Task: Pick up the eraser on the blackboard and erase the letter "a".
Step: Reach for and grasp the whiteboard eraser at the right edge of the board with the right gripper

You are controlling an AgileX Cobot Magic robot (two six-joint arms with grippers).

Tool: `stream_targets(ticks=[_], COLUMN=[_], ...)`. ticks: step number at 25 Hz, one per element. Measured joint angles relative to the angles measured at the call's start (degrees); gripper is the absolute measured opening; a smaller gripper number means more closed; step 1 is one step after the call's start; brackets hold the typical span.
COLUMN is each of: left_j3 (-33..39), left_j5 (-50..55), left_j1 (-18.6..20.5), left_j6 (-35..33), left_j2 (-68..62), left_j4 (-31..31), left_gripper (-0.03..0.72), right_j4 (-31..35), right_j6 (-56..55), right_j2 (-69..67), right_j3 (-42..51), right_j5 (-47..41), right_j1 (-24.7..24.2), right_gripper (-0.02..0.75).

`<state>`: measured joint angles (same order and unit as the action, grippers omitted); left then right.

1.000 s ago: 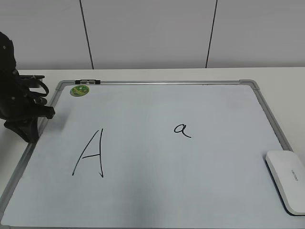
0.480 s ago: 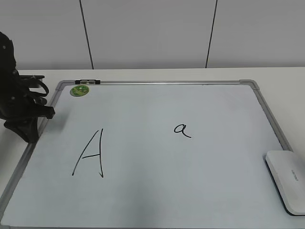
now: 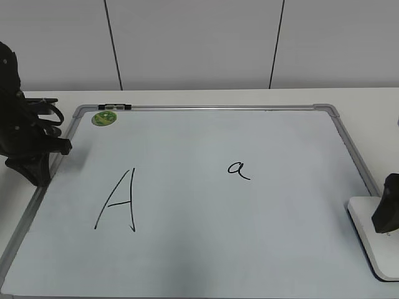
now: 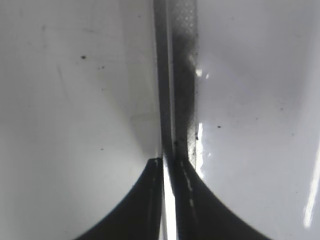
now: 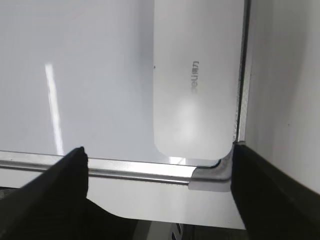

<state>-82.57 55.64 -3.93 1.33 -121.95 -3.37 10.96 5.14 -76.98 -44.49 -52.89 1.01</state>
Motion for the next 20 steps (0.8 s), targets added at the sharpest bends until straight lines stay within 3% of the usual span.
stream_targets(ticks=[12, 20], left_j3=[0.0, -0.1], left_j5=[0.0, 0.1], left_j1=[0.0, 0.0], left_j6=[0.0, 0.0], left_j2=[0.0, 0.0], left_j4=[-0.1, -0.2], left_gripper=[0.034, 0.035], right_j4=[-1.2, -11.0], right_j6=[-0.2, -10.3], right_j2=[-9.6, -11.9], right_j3=[-1.7, -4.7], right_j5=[4.1, 4.3], right_j1=[0.8, 4.5], right_gripper=[0.671, 0.669])
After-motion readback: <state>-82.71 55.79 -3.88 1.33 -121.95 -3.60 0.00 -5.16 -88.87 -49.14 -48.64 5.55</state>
